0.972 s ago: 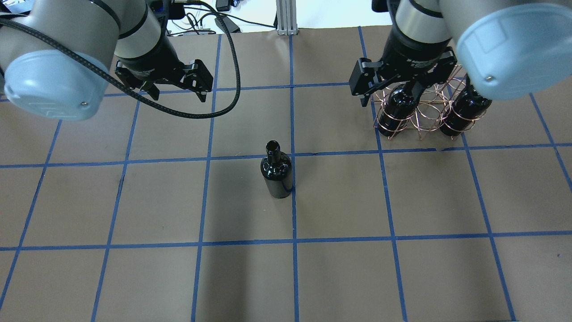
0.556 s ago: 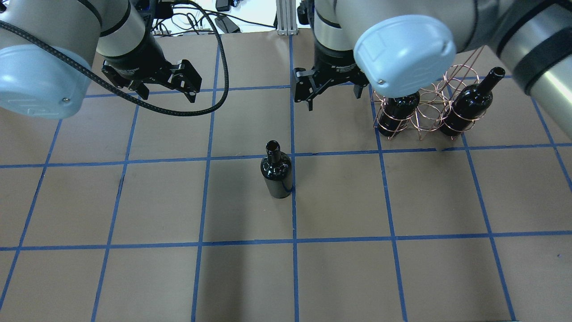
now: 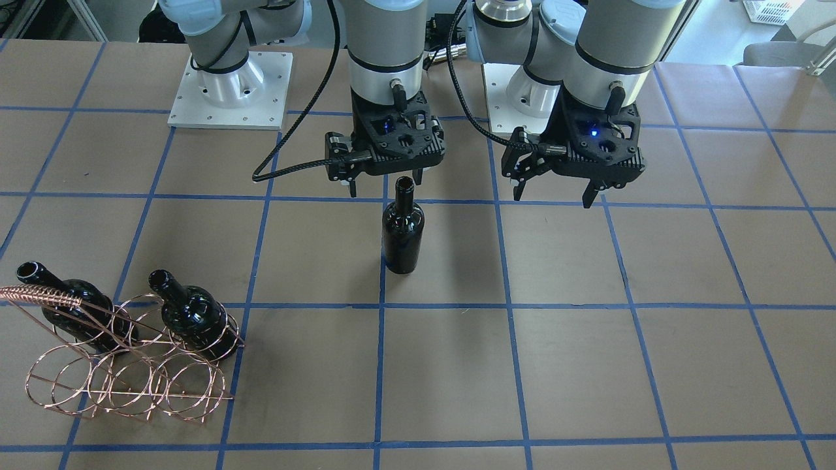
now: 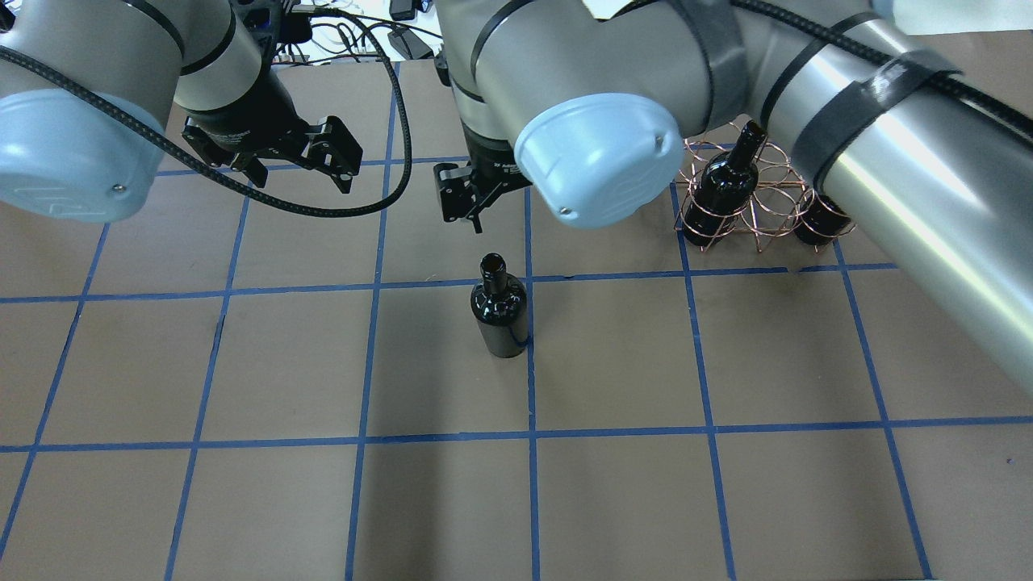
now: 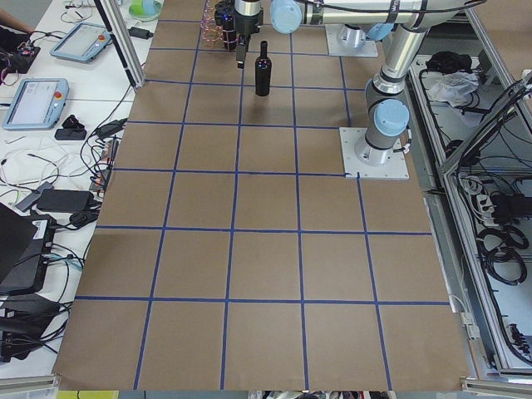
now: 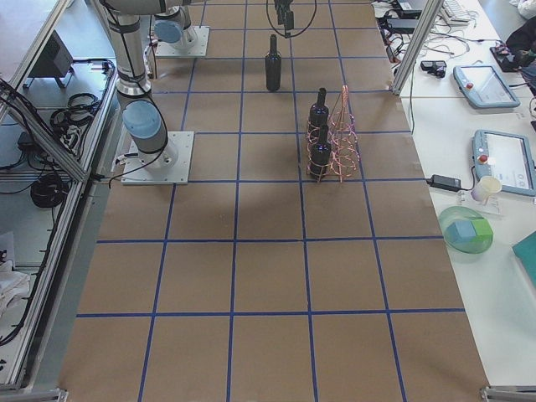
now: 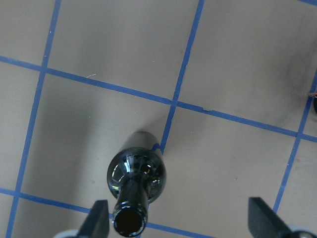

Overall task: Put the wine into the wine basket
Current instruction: 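Move the right gripper from the wire rack over the bottle neck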

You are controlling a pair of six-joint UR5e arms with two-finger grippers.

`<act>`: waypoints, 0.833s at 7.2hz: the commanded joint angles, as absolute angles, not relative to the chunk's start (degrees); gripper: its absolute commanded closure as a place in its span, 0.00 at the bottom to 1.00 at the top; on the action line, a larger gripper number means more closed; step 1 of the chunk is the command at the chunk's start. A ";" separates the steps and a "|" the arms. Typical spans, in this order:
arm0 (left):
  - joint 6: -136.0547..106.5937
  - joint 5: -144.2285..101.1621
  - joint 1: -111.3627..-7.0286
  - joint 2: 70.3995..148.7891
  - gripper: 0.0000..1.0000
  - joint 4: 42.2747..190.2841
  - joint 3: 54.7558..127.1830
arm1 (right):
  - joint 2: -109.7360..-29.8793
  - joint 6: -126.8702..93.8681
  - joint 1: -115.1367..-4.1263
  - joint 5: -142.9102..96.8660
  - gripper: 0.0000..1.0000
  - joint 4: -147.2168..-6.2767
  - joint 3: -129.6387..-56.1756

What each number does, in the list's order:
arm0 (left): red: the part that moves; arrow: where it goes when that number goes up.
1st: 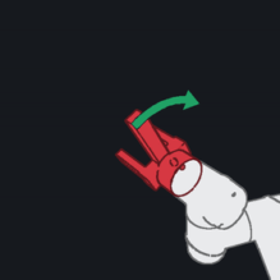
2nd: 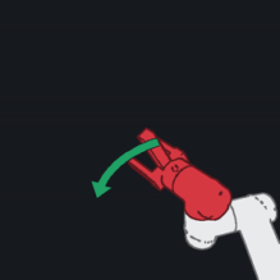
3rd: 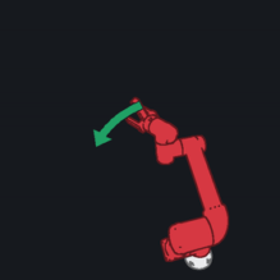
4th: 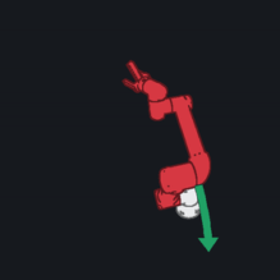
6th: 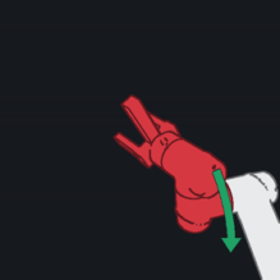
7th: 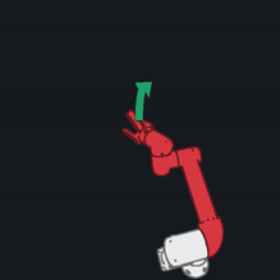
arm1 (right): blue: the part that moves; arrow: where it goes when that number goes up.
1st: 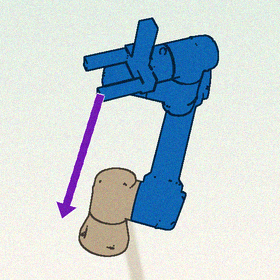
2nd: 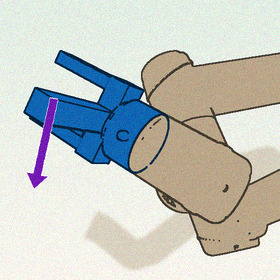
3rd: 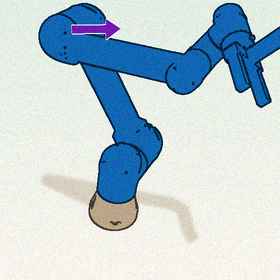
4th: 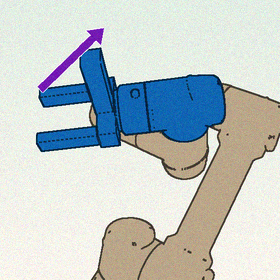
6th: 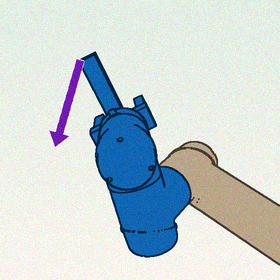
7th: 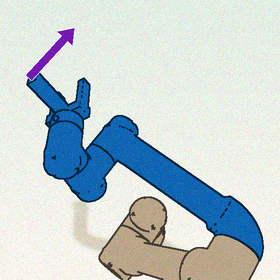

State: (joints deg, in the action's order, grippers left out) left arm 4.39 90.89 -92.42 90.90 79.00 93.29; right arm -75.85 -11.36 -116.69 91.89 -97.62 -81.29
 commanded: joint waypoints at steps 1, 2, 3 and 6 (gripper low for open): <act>4.39 91.05 -92.37 90.88 0.00 79.01 93.51 | -73.83 -13.36 -119.18 91.93 0.00 -96.95 -81.56; 4.39 91.14 -92.37 90.88 0.00 79.10 93.52 | -73.83 -13.36 -119.18 91.76 0.00 -96.94 -82.00; 4.39 91.14 -92.37 90.88 0.00 79.10 93.52 | -73.57 -13.27 -119.18 91.67 0.04 -97.47 -82.96; 4.39 91.14 -92.37 90.88 0.00 79.01 93.52 | -73.56 -13.01 -119.09 91.50 0.13 -97.73 -84.11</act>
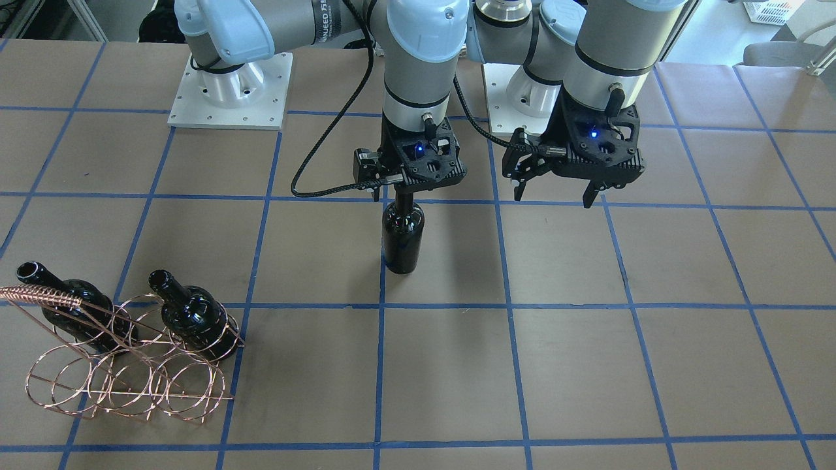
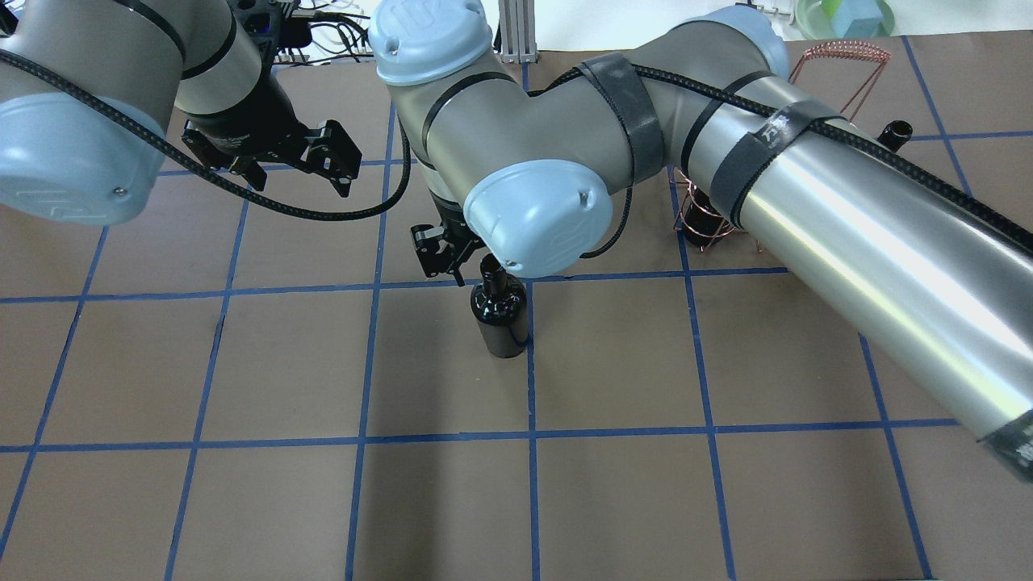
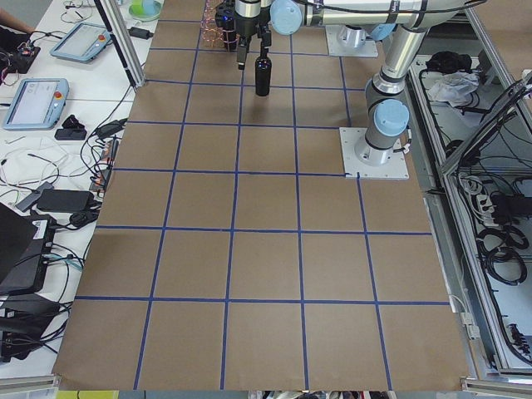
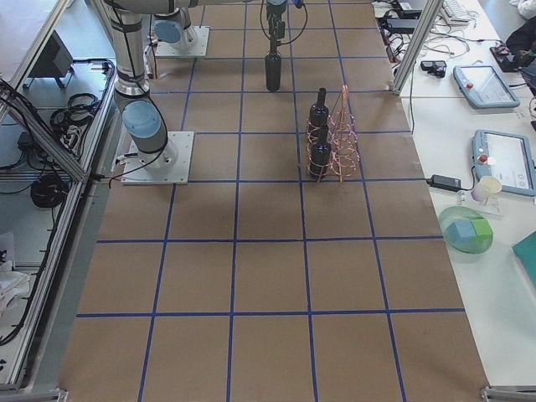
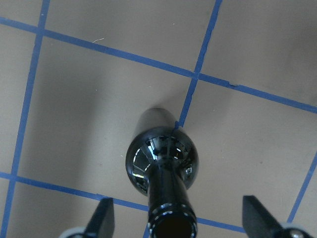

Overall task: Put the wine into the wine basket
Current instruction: 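Lower the right gripper and close it on the bottle neck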

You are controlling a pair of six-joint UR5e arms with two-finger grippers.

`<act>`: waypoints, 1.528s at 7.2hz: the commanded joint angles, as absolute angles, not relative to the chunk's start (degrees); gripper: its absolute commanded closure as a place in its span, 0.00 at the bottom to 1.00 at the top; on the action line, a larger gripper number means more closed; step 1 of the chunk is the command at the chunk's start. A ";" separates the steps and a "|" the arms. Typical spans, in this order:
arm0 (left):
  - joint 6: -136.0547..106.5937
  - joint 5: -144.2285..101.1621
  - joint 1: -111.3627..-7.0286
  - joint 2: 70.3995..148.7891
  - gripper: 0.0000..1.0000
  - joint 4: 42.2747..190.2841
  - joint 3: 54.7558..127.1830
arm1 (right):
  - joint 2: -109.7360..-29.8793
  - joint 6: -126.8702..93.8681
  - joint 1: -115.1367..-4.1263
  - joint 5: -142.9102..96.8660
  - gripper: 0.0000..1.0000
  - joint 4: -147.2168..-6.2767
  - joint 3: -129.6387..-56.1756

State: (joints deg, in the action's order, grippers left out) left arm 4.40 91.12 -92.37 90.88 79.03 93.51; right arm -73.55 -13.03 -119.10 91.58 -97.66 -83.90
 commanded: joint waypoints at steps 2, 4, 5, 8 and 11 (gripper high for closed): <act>4.39 91.14 -92.29 90.88 0.00 79.10 93.52 | -73.56 -13.18 -118.83 90.28 0.38 -98.00 -84.11; 4.39 91.14 -92.29 90.79 0.00 79.01 93.52 | -73.65 -13.18 -118.74 89.82 0.83 -99.31 -84.11; 4.39 91.14 -92.20 90.88 0.00 79.01 93.52 | -73.65 -13.10 -118.65 90.00 1.00 -99.32 -84.11; 4.66 90.97 -91.59 90.88 0.00 78.93 93.52 | -74.44 -12.57 -117.51 90.09 1.00 -98.97 -83.23; 4.66 90.79 -91.50 90.88 0.00 78.84 93.52 | -83.89 -5.13 -109.55 91.40 1.00 -88.82 -81.83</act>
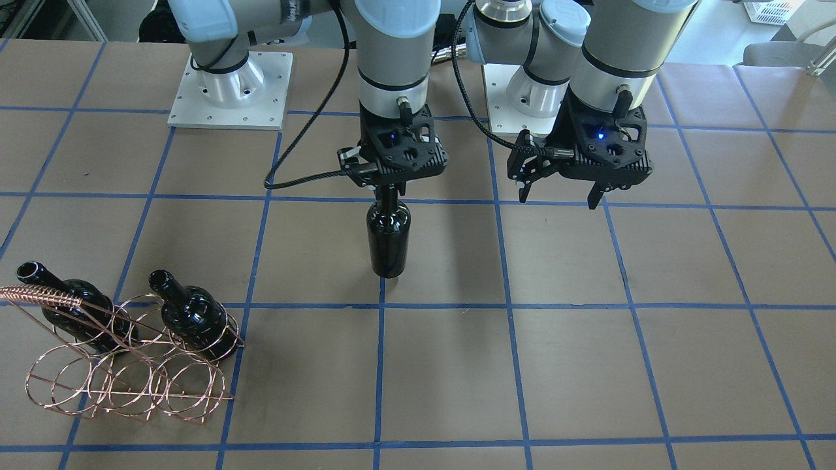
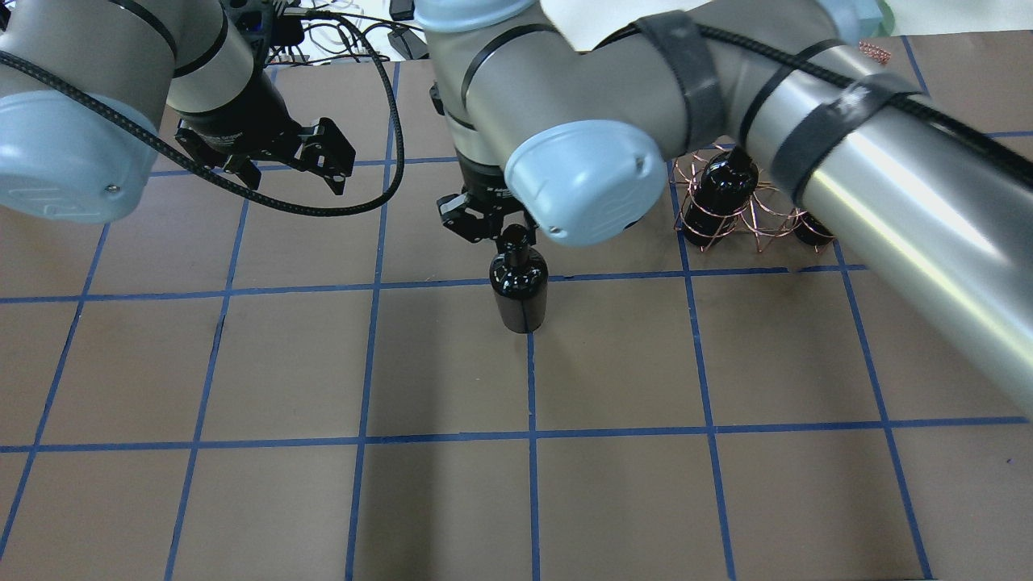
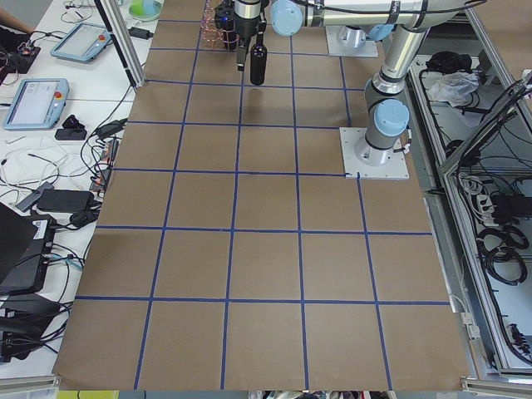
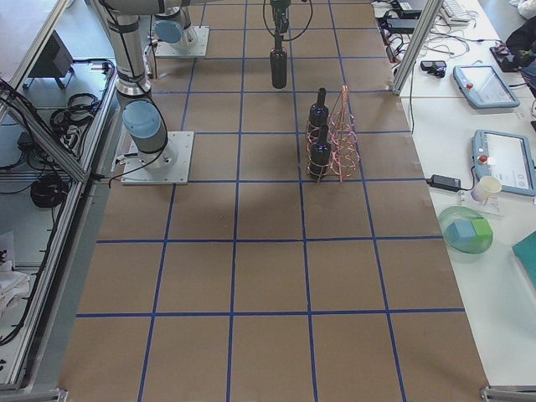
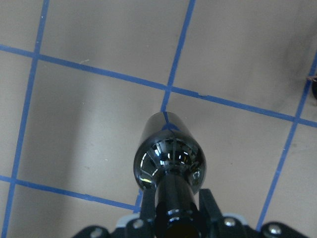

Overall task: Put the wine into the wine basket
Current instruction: 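Lift the bottle with the right gripper and carry it over the wire rack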

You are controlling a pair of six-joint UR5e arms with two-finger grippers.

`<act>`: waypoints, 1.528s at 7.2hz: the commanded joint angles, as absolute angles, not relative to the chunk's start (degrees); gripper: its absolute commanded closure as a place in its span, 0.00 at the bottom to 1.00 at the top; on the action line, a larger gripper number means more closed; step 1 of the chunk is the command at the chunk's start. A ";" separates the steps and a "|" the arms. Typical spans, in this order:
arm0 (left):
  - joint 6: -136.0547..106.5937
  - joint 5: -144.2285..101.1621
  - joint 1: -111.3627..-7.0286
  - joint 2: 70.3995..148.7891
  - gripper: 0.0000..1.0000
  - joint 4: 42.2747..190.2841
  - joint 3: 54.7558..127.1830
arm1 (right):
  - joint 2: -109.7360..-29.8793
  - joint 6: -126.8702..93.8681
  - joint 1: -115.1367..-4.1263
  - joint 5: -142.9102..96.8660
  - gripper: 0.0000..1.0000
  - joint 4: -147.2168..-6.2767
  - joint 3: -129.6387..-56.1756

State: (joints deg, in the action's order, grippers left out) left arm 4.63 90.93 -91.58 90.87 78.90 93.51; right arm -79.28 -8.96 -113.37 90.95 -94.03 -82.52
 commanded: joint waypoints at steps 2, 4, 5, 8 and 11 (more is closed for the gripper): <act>4.66 90.79 -91.41 90.79 0.00 78.84 93.52 | -89.63 1.90 -103.74 95.43 1.00 -81.51 -79.82; 4.66 90.88 -91.49 90.79 0.00 78.93 93.52 | -92.45 8.24 -99.42 97.90 1.00 -78.67 -78.75; 4.66 90.88 -91.49 90.79 0.00 78.93 93.52 | -92.98 11.57 -98.01 99.56 1.00 -78.40 -78.58; 4.66 90.88 -91.49 90.79 0.00 78.93 93.52 | -93.34 25.44 -90.38 99.41 1.00 -78.66 -77.52; 4.66 90.88 -91.41 90.88 0.00 78.93 93.52 | -92.99 35.92 -83.17 92.42 1.00 -79.19 -76.64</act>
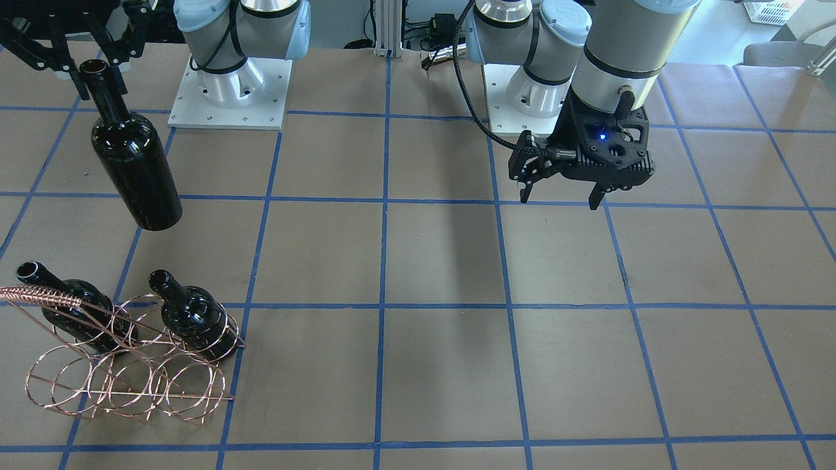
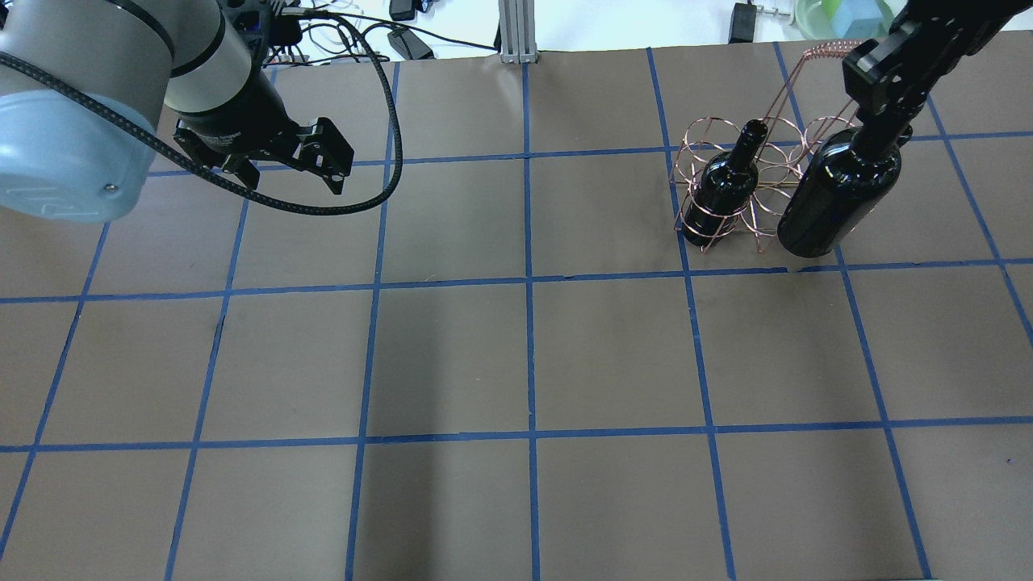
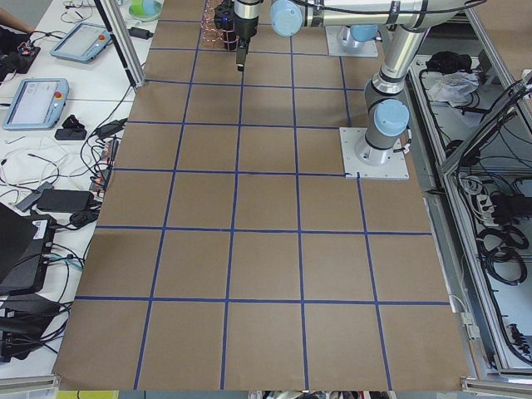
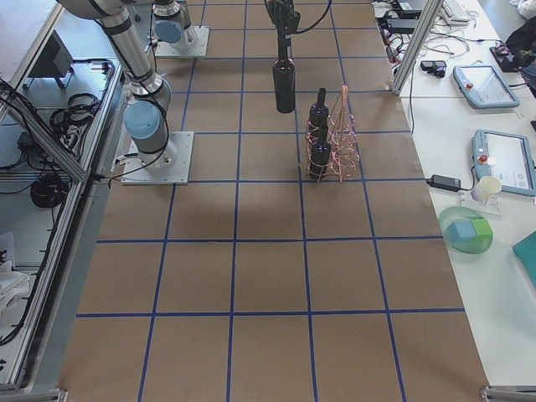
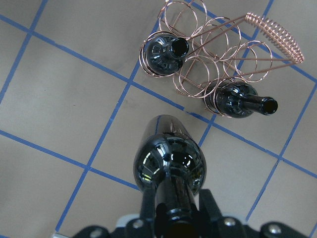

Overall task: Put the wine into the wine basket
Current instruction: 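Lift the bottle with the right gripper and carry it over the wire rack, then lower the bottle into the empty rack slot beside the other bottles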

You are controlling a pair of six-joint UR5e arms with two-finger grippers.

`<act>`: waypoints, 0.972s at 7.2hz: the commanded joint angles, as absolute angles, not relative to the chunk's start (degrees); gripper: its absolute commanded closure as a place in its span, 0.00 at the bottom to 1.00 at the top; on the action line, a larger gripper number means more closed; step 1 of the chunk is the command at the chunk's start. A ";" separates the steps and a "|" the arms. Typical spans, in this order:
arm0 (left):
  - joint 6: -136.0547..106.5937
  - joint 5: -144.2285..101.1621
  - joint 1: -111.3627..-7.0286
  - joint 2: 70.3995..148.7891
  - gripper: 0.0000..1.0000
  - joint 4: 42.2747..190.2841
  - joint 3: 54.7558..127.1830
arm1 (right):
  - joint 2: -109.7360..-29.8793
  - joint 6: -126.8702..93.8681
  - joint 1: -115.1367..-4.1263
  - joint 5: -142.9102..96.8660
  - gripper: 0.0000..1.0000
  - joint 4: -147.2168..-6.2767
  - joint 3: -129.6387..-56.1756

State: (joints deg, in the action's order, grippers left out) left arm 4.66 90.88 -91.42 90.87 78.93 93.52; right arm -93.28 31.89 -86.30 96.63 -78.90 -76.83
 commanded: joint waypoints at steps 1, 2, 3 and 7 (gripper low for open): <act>4.66 90.88 -91.41 90.79 0.00 78.93 93.52 | -92.47 40.30 -80.10 89.42 1.00 -79.97 -76.55; 4.66 90.88 -91.41 90.88 0.00 78.93 93.52 | -91.42 43.82 -79.29 89.47 1.00 -80.15 -76.29; 4.66 90.79 -91.41 90.88 0.00 78.93 93.52 | -90.45 45.60 -79.10 89.99 1.00 -80.42 -75.68; 4.66 90.88 -91.41 90.88 0.00 78.93 93.52 | -85.27 51.24 -78.05 90.09 1.00 -84.98 -74.45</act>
